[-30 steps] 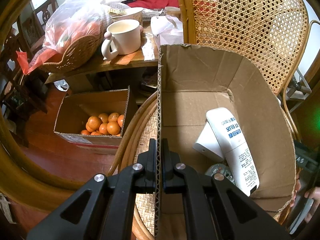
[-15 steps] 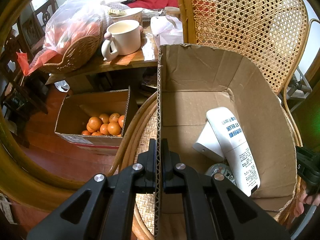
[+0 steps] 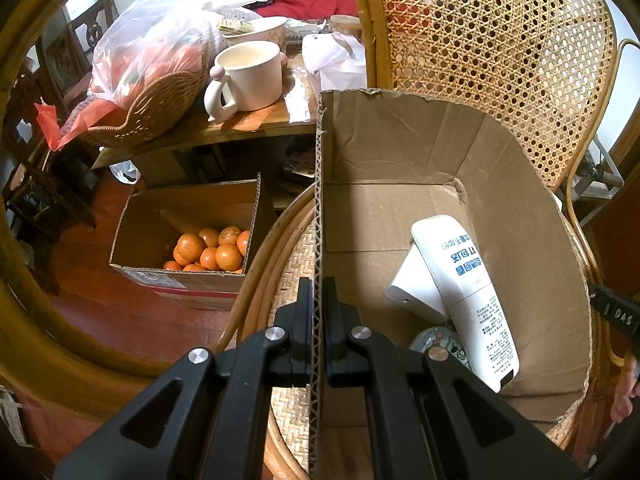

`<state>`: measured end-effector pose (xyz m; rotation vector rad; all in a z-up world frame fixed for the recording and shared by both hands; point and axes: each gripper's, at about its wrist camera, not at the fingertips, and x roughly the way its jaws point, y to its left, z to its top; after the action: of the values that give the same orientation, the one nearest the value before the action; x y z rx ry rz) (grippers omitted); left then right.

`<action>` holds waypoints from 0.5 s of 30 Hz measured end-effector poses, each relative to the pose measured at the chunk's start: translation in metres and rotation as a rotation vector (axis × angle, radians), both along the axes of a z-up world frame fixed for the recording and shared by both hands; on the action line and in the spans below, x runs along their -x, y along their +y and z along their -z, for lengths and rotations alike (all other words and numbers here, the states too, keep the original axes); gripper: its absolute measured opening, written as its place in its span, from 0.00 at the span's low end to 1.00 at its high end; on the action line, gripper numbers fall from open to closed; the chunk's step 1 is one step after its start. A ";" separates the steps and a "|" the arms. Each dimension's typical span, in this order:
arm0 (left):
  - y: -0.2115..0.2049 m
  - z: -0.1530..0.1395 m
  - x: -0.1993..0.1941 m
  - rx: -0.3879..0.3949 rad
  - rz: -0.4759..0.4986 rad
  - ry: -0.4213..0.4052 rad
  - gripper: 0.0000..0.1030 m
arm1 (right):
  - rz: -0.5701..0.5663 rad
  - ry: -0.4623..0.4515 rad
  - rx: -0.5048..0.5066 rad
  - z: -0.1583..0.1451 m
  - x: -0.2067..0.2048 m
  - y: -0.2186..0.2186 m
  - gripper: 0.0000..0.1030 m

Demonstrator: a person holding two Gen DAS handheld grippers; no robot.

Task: Organize rigid objects
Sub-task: 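Close the right tool on the key ring and lift the keys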

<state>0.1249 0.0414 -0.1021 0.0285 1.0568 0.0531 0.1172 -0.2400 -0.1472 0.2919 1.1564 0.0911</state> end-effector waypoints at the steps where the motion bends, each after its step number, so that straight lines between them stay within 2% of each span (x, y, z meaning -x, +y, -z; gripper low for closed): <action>1: 0.000 0.000 0.000 0.003 -0.002 0.001 0.04 | 0.000 -0.013 0.000 -0.003 -0.001 -0.003 0.06; 8: -0.001 0.000 0.000 0.000 0.001 0.005 0.04 | 0.066 -0.050 -0.063 -0.014 -0.002 -0.028 0.06; 15: -0.001 0.001 0.000 0.000 0.000 0.006 0.04 | 0.063 -0.103 -0.091 -0.029 0.003 -0.031 0.06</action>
<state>0.1253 0.0405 -0.1029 0.0285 1.0626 0.0531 0.1143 -0.2708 -0.1184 0.3991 1.0416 0.1025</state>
